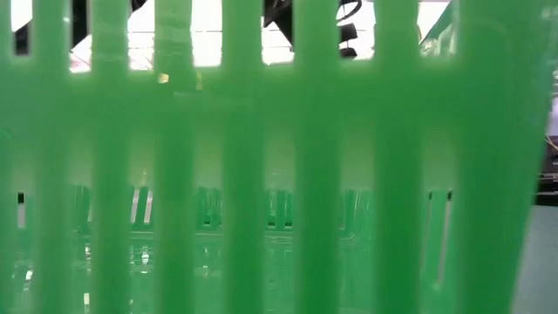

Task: Stack baskets on shelf by color
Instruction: Stack the top green bin on the on the top of the green bin

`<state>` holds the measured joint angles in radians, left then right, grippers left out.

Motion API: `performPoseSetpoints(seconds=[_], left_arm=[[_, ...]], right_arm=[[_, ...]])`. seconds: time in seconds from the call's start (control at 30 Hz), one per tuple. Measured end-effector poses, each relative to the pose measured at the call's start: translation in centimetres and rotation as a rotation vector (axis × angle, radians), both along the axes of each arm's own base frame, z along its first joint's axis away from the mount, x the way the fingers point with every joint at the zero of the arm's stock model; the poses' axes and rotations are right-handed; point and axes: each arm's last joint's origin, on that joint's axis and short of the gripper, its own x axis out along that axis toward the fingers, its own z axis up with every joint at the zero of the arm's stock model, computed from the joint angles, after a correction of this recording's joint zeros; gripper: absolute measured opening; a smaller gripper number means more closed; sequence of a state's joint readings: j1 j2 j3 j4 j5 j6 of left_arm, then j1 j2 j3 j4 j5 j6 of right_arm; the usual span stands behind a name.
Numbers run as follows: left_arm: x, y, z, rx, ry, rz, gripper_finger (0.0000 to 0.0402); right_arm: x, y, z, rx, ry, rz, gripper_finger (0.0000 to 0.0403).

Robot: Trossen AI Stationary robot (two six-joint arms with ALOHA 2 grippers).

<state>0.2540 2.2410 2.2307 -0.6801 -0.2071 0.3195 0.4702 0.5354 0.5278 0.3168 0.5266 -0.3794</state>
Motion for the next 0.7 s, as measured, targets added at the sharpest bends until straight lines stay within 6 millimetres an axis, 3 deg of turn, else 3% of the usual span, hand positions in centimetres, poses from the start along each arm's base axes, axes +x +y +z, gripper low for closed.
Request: performPoseSetpoints(seconds=[0.27,0.7], left_arm=[[-0.1,0.0,0.0,-0.044,-0.003,-0.002,0.0131],[0.7,-2.8,0.1,-0.057,-0.02,-0.12,0.0131]], right_arm=[[0.0,0.0,0.0,-0.001,0.0,0.0,0.0116],[0.0,0.0,0.0,-0.007,0.0,-0.001,0.0116]])
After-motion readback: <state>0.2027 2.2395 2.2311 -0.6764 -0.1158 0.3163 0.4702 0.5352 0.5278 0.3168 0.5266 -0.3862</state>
